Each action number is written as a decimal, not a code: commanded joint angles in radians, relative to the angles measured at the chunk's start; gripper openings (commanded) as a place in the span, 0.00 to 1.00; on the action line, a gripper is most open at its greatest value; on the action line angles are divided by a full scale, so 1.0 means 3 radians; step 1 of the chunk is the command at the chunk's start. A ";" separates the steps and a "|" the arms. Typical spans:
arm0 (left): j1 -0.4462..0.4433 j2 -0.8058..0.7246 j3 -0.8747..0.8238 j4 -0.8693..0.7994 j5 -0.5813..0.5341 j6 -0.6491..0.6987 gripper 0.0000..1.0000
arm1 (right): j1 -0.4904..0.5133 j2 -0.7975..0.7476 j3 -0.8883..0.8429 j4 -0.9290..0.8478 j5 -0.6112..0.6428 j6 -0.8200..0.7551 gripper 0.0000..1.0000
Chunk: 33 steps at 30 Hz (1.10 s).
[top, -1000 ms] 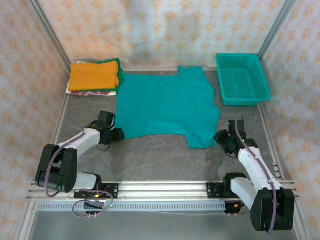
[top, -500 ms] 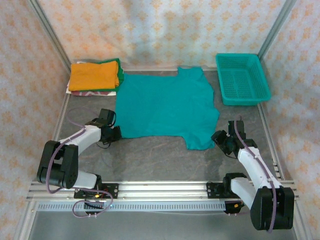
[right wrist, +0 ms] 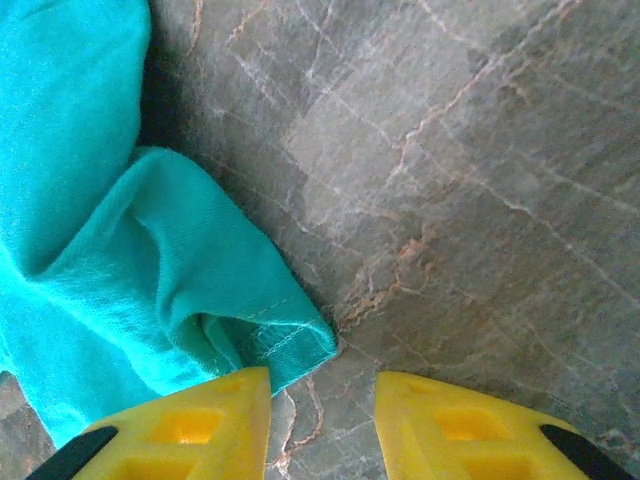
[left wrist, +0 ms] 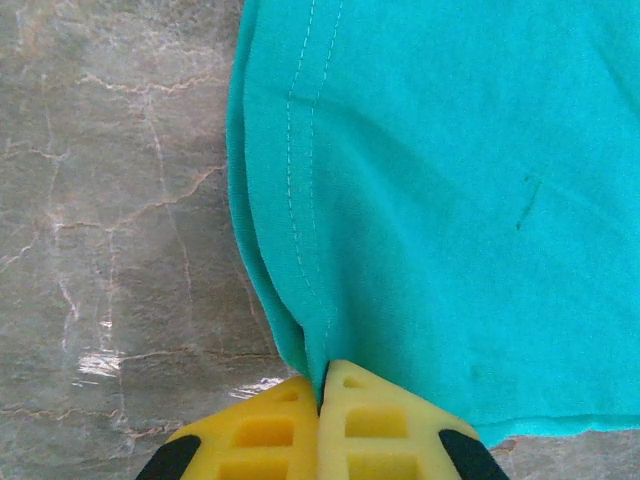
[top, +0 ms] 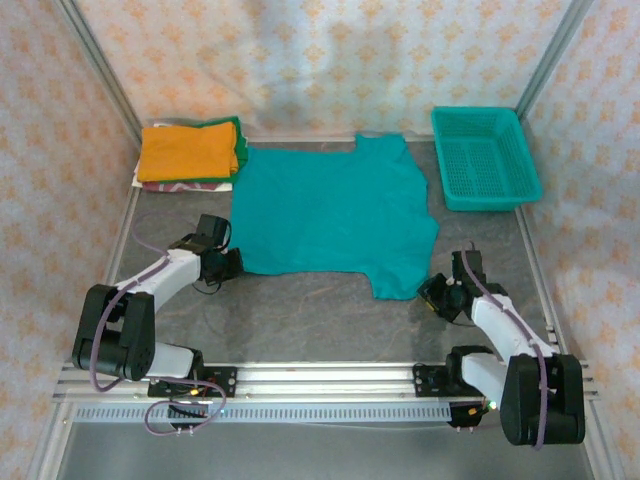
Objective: Fold and stack the t-shirts
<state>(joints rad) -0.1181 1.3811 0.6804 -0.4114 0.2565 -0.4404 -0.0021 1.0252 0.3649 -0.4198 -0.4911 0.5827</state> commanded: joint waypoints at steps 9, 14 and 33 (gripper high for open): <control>-0.0015 0.0013 0.0058 -0.0032 0.0060 0.0052 0.00 | -0.0036 -0.0074 0.0062 0.0463 0.0138 -0.0100 0.32; -0.0013 0.0044 0.0084 -0.0037 0.0086 0.0062 0.00 | -0.0044 0.0005 0.0115 0.0530 0.0145 -0.0106 0.30; -0.0005 -0.0227 0.0115 -0.0191 0.0015 -0.0020 0.00 | -0.0049 -0.0152 0.0333 0.0103 0.0206 -0.0105 0.01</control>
<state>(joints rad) -0.1181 1.3548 0.6811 -0.4198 0.2802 -0.4408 -0.0105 1.0374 0.4137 -0.3080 -0.4549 0.5385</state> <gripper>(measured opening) 0.044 0.046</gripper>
